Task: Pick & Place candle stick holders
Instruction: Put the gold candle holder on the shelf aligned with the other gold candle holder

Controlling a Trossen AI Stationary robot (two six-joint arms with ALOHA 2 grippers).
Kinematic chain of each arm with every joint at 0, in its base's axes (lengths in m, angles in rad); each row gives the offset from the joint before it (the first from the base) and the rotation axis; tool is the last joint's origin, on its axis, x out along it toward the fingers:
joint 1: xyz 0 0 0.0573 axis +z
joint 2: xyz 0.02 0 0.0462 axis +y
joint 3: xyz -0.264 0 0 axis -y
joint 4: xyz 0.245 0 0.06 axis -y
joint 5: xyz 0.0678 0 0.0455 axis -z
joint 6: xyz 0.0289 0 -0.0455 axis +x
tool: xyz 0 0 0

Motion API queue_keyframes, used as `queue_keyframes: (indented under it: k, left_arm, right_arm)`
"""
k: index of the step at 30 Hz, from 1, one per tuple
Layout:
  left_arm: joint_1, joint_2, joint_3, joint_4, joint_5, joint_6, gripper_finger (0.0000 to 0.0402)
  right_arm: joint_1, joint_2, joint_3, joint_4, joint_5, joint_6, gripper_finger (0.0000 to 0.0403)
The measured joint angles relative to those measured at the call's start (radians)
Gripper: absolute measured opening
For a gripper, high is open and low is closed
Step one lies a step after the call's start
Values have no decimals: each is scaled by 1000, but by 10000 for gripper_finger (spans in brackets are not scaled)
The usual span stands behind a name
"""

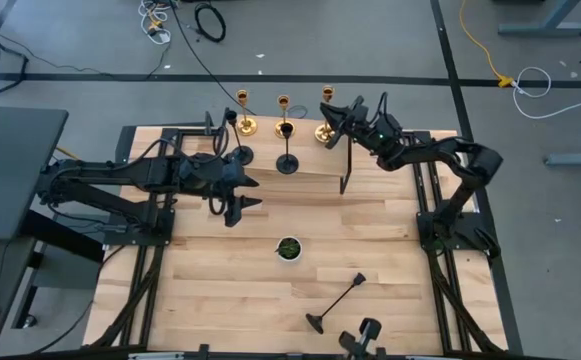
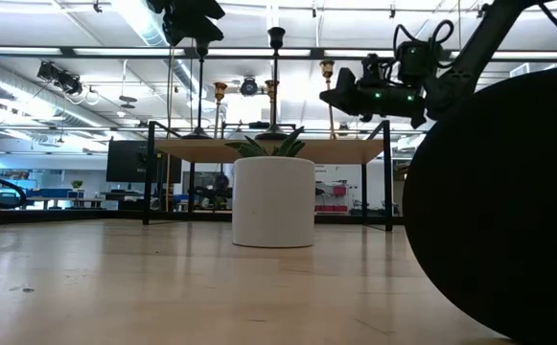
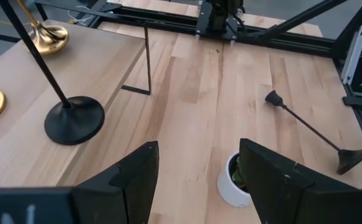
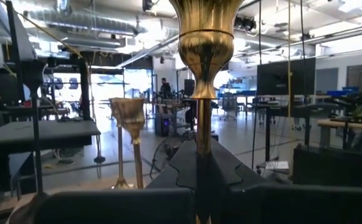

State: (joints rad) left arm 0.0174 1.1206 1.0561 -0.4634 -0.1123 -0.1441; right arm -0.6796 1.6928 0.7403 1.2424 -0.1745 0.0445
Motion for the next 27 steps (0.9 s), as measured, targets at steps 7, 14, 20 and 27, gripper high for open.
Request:
queue_keyframes:
  k: [7, 14, 20, 27]
  left_arm:
    - [0, 0, 0, 4, 0, 0, 222]
    - [0, 0, 0, 4, 0, 1, 222]
    - [0, 0, 0, 4, 0, 2, 222]
    - [0, 4, 0, 5, 0, 2, 222]
  right_arm:
    - [-11, 17, 0, 9, 0, 1, 4]
    - [-20, 22, 0, 7, -1, 11, 4]
    - [-20, 22, 0, 0, 1, 24, 6]
    - [-20, 22, 1, -14, 0, 26, 9]
